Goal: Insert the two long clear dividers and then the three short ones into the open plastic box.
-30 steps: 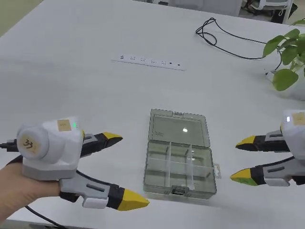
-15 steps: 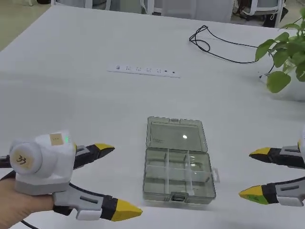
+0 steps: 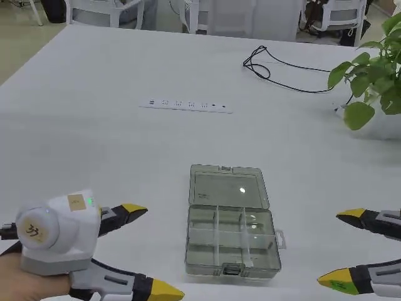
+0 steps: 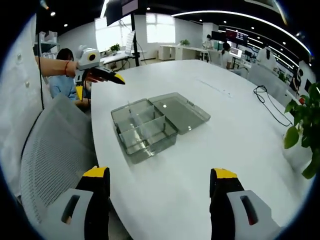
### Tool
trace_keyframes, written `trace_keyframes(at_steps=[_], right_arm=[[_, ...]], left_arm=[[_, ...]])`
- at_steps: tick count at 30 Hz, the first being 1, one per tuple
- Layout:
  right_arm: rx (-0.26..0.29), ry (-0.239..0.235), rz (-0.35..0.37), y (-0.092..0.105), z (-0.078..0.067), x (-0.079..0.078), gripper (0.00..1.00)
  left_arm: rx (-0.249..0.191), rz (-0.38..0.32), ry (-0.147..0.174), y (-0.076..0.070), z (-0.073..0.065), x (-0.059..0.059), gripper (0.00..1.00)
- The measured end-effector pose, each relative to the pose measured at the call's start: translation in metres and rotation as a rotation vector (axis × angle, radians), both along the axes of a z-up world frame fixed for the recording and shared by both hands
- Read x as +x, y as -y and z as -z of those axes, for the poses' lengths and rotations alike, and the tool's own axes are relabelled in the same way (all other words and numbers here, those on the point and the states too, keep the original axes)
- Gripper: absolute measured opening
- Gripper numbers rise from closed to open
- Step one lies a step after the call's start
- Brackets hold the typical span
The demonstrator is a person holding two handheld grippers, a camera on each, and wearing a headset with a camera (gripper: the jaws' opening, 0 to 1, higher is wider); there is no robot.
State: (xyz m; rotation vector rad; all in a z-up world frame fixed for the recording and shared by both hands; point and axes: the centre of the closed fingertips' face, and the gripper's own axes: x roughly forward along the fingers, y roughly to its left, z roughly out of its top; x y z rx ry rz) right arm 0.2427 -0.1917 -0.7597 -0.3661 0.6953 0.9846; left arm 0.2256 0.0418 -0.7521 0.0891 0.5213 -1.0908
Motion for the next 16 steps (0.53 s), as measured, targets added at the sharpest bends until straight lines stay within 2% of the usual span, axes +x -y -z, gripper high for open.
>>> trace_keyframes(at_steps=[16], right_arm=[[-0.001, 0.001, -0.005, -0.0035, 0.0006, 0.0008, 0.85]], left_arm=[[0.003, -0.003, 0.011, -0.0028, -0.0018, -0.0011, 1.0]])
